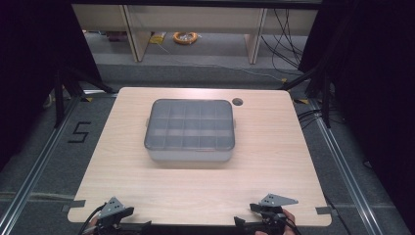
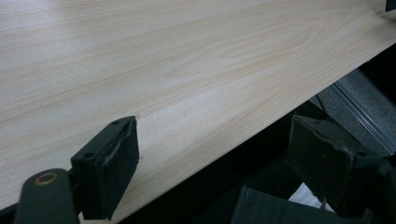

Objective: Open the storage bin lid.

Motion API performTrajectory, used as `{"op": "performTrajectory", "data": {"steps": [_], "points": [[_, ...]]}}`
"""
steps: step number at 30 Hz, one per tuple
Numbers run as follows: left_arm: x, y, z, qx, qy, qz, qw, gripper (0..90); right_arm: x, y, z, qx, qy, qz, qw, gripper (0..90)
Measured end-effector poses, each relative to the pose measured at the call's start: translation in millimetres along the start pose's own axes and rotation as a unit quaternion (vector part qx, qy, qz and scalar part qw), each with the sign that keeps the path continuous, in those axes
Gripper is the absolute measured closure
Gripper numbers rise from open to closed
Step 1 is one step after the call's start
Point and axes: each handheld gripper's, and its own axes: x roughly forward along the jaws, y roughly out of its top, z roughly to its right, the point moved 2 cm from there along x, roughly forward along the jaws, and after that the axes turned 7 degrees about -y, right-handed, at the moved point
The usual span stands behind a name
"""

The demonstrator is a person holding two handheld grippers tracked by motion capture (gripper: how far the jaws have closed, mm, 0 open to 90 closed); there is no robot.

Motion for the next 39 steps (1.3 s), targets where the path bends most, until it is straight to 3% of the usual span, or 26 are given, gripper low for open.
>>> {"op": "performTrajectory", "data": {"steps": [1,2,6,7,8,12,14,16,19,22,23,25,26,27,29,30,33,34,35,36,37,38,39], "points": [[1.3,0.4,1.2,-0.01,-0.004,0.011,0.9999,16.3,0.3,0.1,0.0,0.002,0.005,0.002,1.0,18.7],[1.4,0.6,1.3,-0.012,-0.006,0.015,0.9998,16.3,-0.3,-0.4,-2.8,0.021,0.011,-0.005,0.9997,18.7],[1.6,0.7,1.4,-0.011,-0.006,0.015,0.9998,16.2,0.7,0.7,2.0,0.003,0.006,0.015,0.9999,18.9],[1.5,0.9,1.3,-0.012,-0.007,0.018,0.9997,16.2,-2.7,0.7,-2.1,0.031,0.009,0.0,0.9995,18.8],[1.3,1.1,1.2,-0.014,-0.005,0.019,0.9997,16.2,-2.1,1.1,-0.6,0.023,0.009,0.007,0.9997,18.8],[-0.8,1.4,-1.1,-0.014,-0.008,0.017,0.9997,16.2,-1.6,1.9,-0.6,0.032,0.019,0.02,0.9991,18.8],[-1.2,1.6,-1.6,-0.015,-0.006,0.017,0.9997,16.2,-1.7,2.7,3.4,0.014,0.015,0.031,0.9993,18.5],[-0.2,1.9,-0.3,-0.022,-0.01,0.027,0.9993,16.2,-2.6,3.3,3.1,0.024,0.02,0.026,0.9992,18.4],[-0.1,2.2,-0.1,-0.022,-0.009,0.03,0.9993,16.2,-2.7,3.8,5.4,0.015,0.016,0.039,0.999,18.1],[-0.7,2.3,-0.5,-0.02,-0.007,0.032,0.9993,16.2,-4.4,4.4,5.3,0.023,0.015,0.036,0.999,18.0],[-0.6,2.5,-0.4,-0.022,-0.007,0.033,0.9992,16.2,-2.7,4.6,6.9,0.015,0.017,0.048,0.9986,17.8],[-1.0,3.0,-0.6,-0.024,-0.006,0.035,0.9991,16.2,-6.9,4.8,3.7,0.043,0.02,0.034,0.9983,17.7],[-1.5,3.2,-0.9,-0.023,-0.004,0.037,0.9991,16.2,-4.9,5.3,5.1,0.036,0.02,0.05,0.9979,17.7],[-1.9,3.4,-1.0,-0.023,-0.006,0.037,0.999,16.2,-5.7,5.9,4.0,0.046,0.03,0.045,0.9975,17.7],[-2.0,3.7,-1.5,-0.023,-0.005,0.04,0.9989,16.2,-4.0,6.9,9.5,0.025,0.018,0.056,0.9979,17.7],[-2.0,4.1,-1.5,-0.025,-0.005,0.042,0.9988,16.2,-4.8,7.3,8.2,0.037,0.02,0.051,0.9978,17.7],[-1.7,5.0,-1.5,-0.029,-0.006,0.045,0.9986,16.2,-5.6,9.9,10.2,0.034,0.025,0.051,0.9978,17.8],[-1.3,5.3,-1.5,-0.03,-0.005,0.045,0.9985,16.2,-5.3,10.4,7.4,0.05,0.028,0.054,0.9969,17.9],[-0.5,5.6,-1.1,-0.032,-0.006,0.045,0.9985,16.2,-3.2,11.5,11.4,0.027,0.023,0.068,0.997,18.2],[0.6,5.8,-0.7,-0.032,-0.007,0.045,0.9985,16.2,-4.3,12.1,9.3,0.041,0.025,0.059,0.9971,18.7],[1.4,6.2,0.0,-0.033,-0.009,0.044,0.9984,16.2,-3.7,13.3,11.8,0.025,0.02,0.069,0.9971,19.1],[2.2,6.4,0.2,-0.03,-0.012,0.043,0.9986,16.2,-4.1,13.8,9.0,0.043,0.027,0.063,0.9967,19.0],[2.9,6.9,0.7,-0.034,-0.012,0.044,0.9983,16.2,-2.5,15.1,11.6,0.03,0.026,0.072,0.9966,19.1]]}}
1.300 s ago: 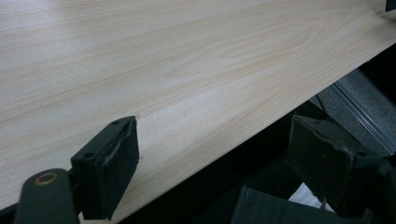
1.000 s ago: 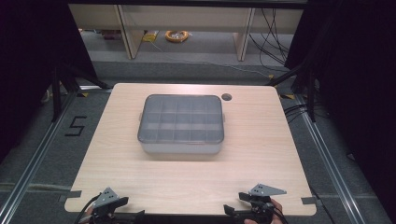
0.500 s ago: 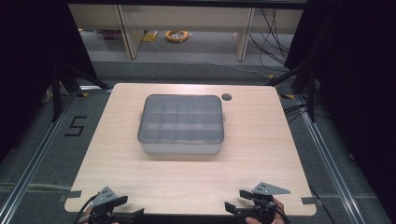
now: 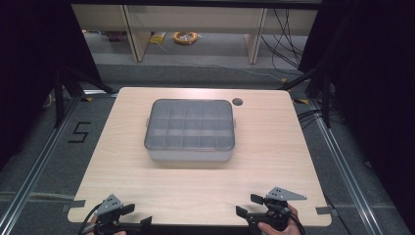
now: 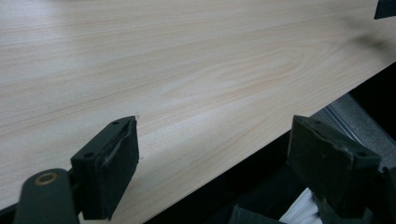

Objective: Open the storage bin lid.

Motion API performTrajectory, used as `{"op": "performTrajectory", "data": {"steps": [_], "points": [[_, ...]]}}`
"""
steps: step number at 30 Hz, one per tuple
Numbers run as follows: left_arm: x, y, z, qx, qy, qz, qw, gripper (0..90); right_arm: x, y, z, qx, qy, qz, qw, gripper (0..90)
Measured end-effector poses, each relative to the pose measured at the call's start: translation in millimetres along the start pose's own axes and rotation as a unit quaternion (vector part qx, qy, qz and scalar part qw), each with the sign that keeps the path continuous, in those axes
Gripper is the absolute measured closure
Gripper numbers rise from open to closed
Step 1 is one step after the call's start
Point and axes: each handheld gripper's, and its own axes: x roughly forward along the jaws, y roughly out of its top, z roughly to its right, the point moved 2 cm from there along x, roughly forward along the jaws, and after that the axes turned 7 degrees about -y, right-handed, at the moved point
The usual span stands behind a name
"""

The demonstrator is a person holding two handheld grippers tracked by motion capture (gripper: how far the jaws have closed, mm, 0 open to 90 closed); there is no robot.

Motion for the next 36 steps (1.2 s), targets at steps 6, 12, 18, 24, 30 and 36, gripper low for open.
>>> {"op": "performTrajectory", "data": {"steps": [6,12,18,24,30,36], "points": [[2.6,6.6,-0.9,0.002,0.004,0.008,1.0,16.2,1.9,5.9,1.4,0.038,0.011,0.0,0.9992,20.1],[3.7,12.8,-1.4,-0.001,0.002,0.015,0.9999,16.2,7.7,16.0,10.8,0.011,0.0,0.008,0.9999,20.4],[3.7,17.9,-3.1,-0.003,0.003,0.019,0.9998,16.2,12.6,22.3,13.0,0.017,0.004,0.013,0.9998,20.4],[4.9,27.5,-3.9,0.009,0.003,0.018,0.9998,16.2,13.6,27.1,13.0,0.027,0.009,0.01,0.9995,20.5],[8.5,33.1,-8.3,0.001,-0.001,0.021,0.9998,16.2,17.5,34.2,18.8,0.01,0.007,0.024,0.9996,20.9],[8.4,39.2,-11.1,-0.004,-0.007,0.024,0.9997,16.2,19.5,43.7,23.6,0.008,0.0,0.029,0.9996,22.2]]}}
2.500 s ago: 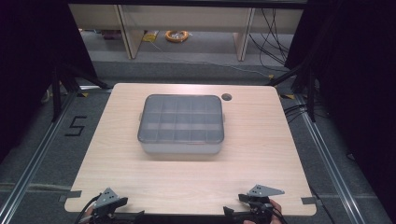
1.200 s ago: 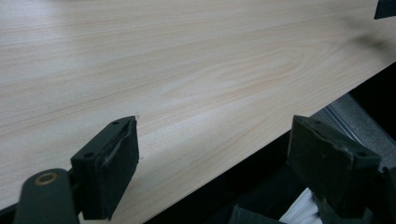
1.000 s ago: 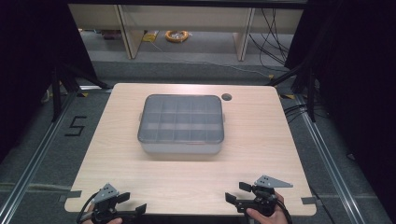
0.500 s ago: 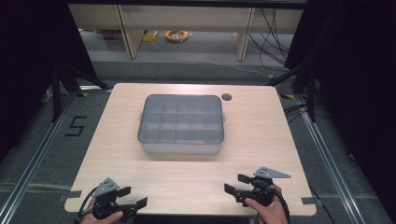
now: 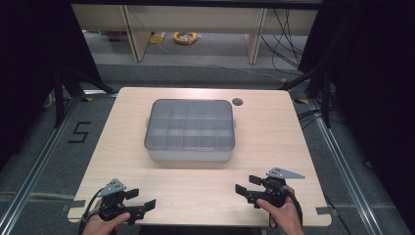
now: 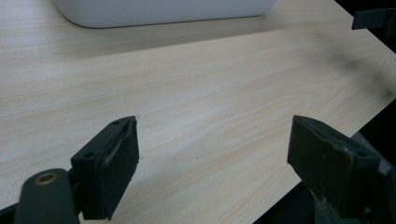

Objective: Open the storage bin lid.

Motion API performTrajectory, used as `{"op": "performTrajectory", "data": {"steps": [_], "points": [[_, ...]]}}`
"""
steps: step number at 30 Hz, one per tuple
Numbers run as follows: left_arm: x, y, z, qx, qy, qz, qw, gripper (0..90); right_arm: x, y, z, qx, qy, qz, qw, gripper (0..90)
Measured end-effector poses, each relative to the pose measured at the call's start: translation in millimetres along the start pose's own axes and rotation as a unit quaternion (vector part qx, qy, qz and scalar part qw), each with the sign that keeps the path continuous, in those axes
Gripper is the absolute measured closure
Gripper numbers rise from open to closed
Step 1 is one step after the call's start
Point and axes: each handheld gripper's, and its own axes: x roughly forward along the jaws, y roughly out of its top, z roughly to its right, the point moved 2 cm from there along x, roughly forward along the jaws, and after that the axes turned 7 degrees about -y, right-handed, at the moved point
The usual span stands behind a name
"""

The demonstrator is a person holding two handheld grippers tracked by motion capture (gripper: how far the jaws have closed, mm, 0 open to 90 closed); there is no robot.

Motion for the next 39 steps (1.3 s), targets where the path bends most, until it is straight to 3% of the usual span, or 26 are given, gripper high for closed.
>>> {"op": "performTrajectory", "data": {"steps": [3,5,6,7,9,12,13,14,15,16,17,18,19,20,21,26,29,32,35,37,38,39], "points": [[-0.1,2.9,-0.9,-0.001,0.0,0.004,1.0,16.2,0.8,2.4,-1.3,0.014,0.006,0.001,0.9999,22.2],[0.3,4.7,-1.5,0.001,0.001,0.006,1.0,16.2,2.2,4.3,1.6,0.005,0.005,0.005,1.0,22.2],[0.2,5.5,-2.2,0.002,0.002,0.003,1.0,16.2,2.1,5.1,1.3,0.012,0.007,0.002,0.9999,22.2],[0.8,6.2,-2.5,-0.002,0.001,0.004,1.0,16.2,3.0,5.5,1.5,0.016,-0.001,-0.001,0.9999,22.2],[1.7,7.6,-4.1,-0.005,0.0,0.004,1.0,16.2,4.6,7.6,5.8,-0.003,-0.002,0.007,1.0,22.2],[2.7,10.0,-6.4,-0.03,-0.024,0.007,0.9993,16.2,4.8,11.8,6.8,0.007,-0.001,0.0,1.0,22.4],[2.6,10.8,-6.8,-0.028,-0.02,0.007,0.9994,16.2,3.5,13.3,4.9,0.022,-0.001,-0.001,0.9998,22.4],[3.9,11.9,-7.3,-0.024,-0.018,0.012,0.9995,16.2,4.0,16.2,7.8,0.009,-0.002,0.007,0.9999,22.5],[4.3,13.0,-8.7,-0.023,-0.017,0.008,0.9996,16.2,3.3,17.8,7.6,0.021,-0.004,0.008,0.9997,22.6],[5.2,13.8,-10.7,-0.024,-0.014,0.008,0.9996,16.2,3.5,20.6,11.6,0.005,-0.005,0.01,0.9999,22.7],[5.8,14.7,-12.1,-0.028,-0.012,0.007,0.9995,16.2,3.8,23.0,12.1,0.015,0.004,0.019,0.9997,22.9],[6.2,15.9,-13.3,-0.028,-0.013,0.006,0.9995,16.2,3.1,24.9,11.3,0.033,0.003,0.012,0.9994,23.4],[6.6,17.4,-13.8,-0.027,-0.015,0.004,0.9995,16.2,4.8,27.4,15.1,0.021,0.005,0.021,0.9996,24.3],[7.7,19.2,-13.7,-0.028,-0.017,0.008,0.9994,16.2,4.8,28.9,15.5,0.032,0.002,0.018,0.9993,25.7],[8.2,21.1,-13.8,-0.027,-0.016,0.007,0.9995,16.2,5.1,31.1,19.3,0.019,-0.01,0.016,0.9996,25.8],[12.8,29.7,-16.5,-0.024,-0.009,0.016,0.9996,16.3,10.6,39.6,24.9,0.04,0.006,0.019,0.999,25.8],[14.1,35.5,-20.8,-0.027,-0.013,0.015,0.9994,16.4,14.5,44.9,23.7,0.043,0.003,0.016,0.9989,25.8],[15.8,39.1,-25.6,-0.036,-0.013,0.018,0.9991,16.5,21.3,50.2,26.8,0.023,-0.004,0.024,0.9994,26.2],[16.8,43.0,-29.3,-0.037,-0.008,0.02,0.9991,16.5,25.8,56.9,24.5,0.039,-0.004,0.015,0.9991,26.5],[17.6,45.7,-30.9,-0.037,-0.007,0.025,0.999,16.6,30.0,60.6,27.8,0.031,-0.006,0.019,0.9993,26.5],[17.4,47.1,-31.8,-0.037,-0.008,0.023,0.999,16.6,30.6,62.1,25.8,0.05,-0.002,0.012,0.9987,26.5],[17.4,48.6,-32.7,-0.036,-0.007,0.022,0.9991,16.6,33.8,63.9,30.7,0.029,-0.011,0.021,0.9993,26.5]]}}
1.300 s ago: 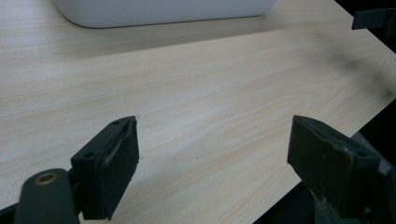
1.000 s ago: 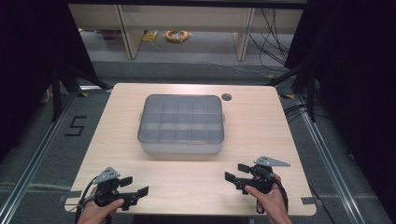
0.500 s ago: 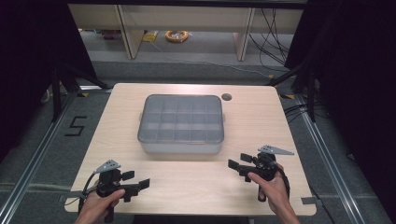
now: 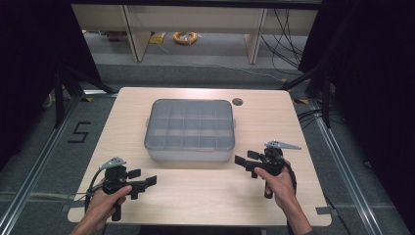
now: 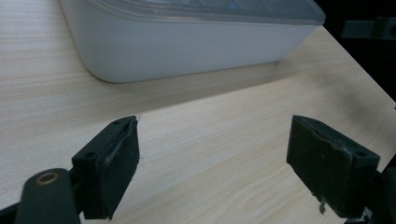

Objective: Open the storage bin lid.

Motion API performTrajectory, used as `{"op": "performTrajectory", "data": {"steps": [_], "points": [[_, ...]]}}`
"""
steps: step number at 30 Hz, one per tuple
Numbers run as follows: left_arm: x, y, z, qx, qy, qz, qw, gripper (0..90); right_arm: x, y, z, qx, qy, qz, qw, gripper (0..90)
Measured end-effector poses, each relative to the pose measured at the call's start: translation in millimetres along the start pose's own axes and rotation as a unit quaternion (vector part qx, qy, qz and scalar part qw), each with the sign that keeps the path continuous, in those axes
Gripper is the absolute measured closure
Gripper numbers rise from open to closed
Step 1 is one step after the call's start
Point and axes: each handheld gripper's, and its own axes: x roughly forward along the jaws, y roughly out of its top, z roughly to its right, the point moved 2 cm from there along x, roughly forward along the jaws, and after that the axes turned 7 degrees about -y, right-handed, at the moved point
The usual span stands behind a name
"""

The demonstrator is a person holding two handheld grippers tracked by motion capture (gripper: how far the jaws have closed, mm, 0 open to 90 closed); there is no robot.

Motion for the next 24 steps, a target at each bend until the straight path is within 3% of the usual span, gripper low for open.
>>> {"op": "performTrajectory", "data": {"steps": [2,5,6,7,8,9,10,13,14,19,21,24], "points": [[0.8,3.6,-2.0,0.0,0.004,0.007,1.0,16.6,0.7,3.8,0.2,0.012,0.0,-0.005,0.9999,26.6],[2.4,10.8,-7.6,-0.004,0.012,0.02,0.9997,16.6,4.7,10.6,6.2,0.008,0.001,0.002,1.0,27.1],[3.0,12.9,-8.9,-0.011,0.015,0.02,0.9996,16.6,4.8,12.6,5.0,0.03,0.001,-0.006,0.9995,27.4],[3.6,15.3,-10.7,-0.011,0.014,0.017,0.9997,16.6,7.8,15.4,10.6,0.013,-0.004,0.003,0.9999,27.5],[4.9,17.5,-11.9,-0.013,0.013,0.02,0.9996,16.8,9.4,17.8,13.1,0.011,-0.005,0.004,0.9999,27.7],[5.5,19.9,-12.8,-0.013,0.016,0.02,0.9996,16.8,10.5,19.6,12.3,0.029,-0.008,-0.001,0.9995,28.2],[7.1,22.4,-13.6,-0.014,0.017,0.026,0.9994,16.8,12.9,22.3,17.2,0.012,-0.012,0.005,0.9998,28.7],[8.3,32.4,-18.1,-0.007,0.023,0.029,0.9993,17.0,16.6,29.5,22.1,0.017,-0.006,0.011,0.9998,30.6],[8.0,36.1,-19.7,-0.01,0.023,0.027,0.9993,17.0,16.1,32.0,21.8,0.03,0.002,0.008,0.9995,30.5],[11.4,53.1,-26.8,-0.01,0.028,0.029,0.9992,17.0,22.6,44.6,28.7,0.023,-0.013,0.014,0.9996,30.5],[14.1,59.3,-31.9,-0.019,0.028,0.029,0.999,17.0,25.1,49.3,29.5,0.028,-0.004,0.012,0.9995,30.5],[19.1,67.9,-39.5,-0.028,0.033,0.025,0.9988,16.6,31.5,56.5,32.5,0.032,-0.011,0.015,0.9993,31.4]]}}
